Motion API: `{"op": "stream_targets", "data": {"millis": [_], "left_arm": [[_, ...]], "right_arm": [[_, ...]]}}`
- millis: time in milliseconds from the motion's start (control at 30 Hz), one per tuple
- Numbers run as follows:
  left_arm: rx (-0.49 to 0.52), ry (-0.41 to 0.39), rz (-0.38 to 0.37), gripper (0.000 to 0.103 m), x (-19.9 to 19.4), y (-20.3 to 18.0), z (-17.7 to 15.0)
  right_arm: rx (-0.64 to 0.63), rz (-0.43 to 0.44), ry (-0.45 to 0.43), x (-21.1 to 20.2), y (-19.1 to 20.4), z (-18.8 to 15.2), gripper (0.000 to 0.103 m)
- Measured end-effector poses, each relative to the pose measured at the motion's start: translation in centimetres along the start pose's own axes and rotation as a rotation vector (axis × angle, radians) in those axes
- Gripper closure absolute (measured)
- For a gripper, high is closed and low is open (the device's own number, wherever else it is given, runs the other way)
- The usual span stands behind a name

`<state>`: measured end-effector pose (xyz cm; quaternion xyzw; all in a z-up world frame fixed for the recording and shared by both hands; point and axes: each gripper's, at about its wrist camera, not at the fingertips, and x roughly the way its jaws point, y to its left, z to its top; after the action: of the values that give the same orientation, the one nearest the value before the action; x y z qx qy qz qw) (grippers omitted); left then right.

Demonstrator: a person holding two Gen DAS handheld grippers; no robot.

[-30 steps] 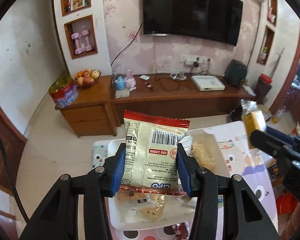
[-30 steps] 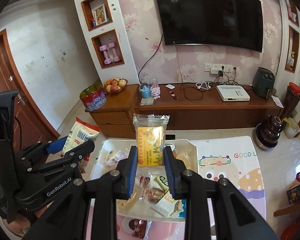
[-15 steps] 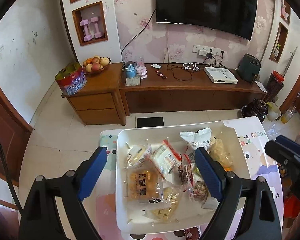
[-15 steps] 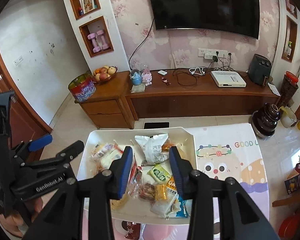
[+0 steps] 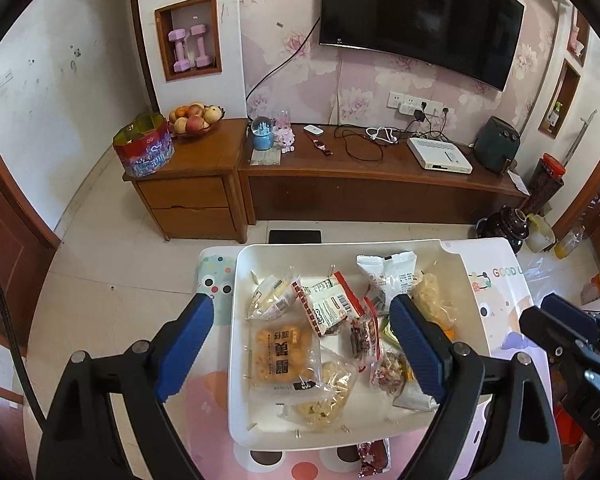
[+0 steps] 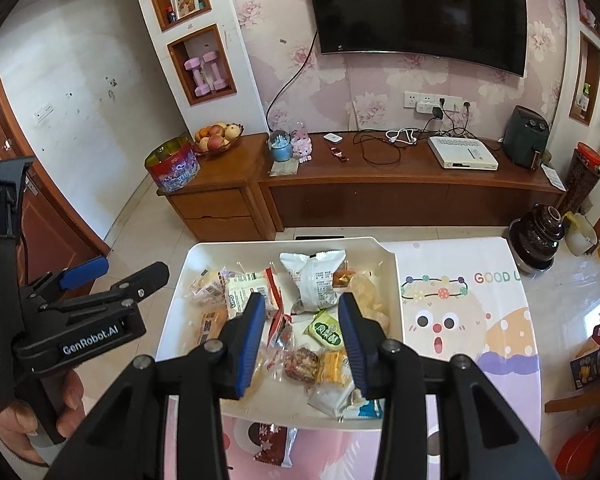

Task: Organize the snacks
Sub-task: 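Move the right gripper to the brown chocolate packet and grasp it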

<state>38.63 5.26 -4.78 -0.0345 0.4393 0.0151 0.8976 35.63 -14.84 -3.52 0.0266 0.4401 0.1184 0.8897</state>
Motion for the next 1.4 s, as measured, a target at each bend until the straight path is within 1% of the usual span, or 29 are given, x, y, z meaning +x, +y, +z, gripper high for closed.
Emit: {"op": "stream_targets", "data": {"millis": [200, 400, 633, 767, 933, 1067, 1200, 1400], "left_arm": [[-0.011, -0.011, -0.009, 0.014, -1.1, 0.1, -1.0], [-0.016, -0.031, -0.017, 0.014, -2.5, 0.2, -2.7], [-0.034, -0.05, -0.004, 0.014, -3.5, 0.6, -5.5], [-0.042, -0.05, 0.011, 0.014, -3.8, 1.0, -7.8], [-0.073, -0.001, 0.019, 0.014, -2.9, 1.9, -11.2], [-0.097, 0.049, 0.035, 0.014, -1.4, 3.0, -14.0], [-0.128, 0.109, 0.046, 0.014, 0.7, 3.8, -16.8], [-0.153, 0.16, 0.06, 0.014, 3.5, 4.7, -20.2]], "right_arm": [[-0.013, 0.011, 0.011, -0.6, 0.4, -1.4, 0.064], [-0.023, 0.03, 0.024, -1.3, 1.2, -3.4, 0.064], [-0.025, 0.05, 0.055, -1.4, 1.8, -6.2, 0.064], [-0.018, 0.054, 0.083, -0.9, 2.2, -8.0, 0.064], [-0.003, 0.062, 0.145, 0.4, 2.6, -10.6, 0.064], [-0.016, 0.047, 0.194, 1.9, 3.1, -12.8, 0.064], [-0.017, 0.045, 0.259, 4.4, 3.6, -15.1, 0.064], [-0.002, 0.039, 0.347, 8.2, 3.8, -18.0, 0.064]]}}
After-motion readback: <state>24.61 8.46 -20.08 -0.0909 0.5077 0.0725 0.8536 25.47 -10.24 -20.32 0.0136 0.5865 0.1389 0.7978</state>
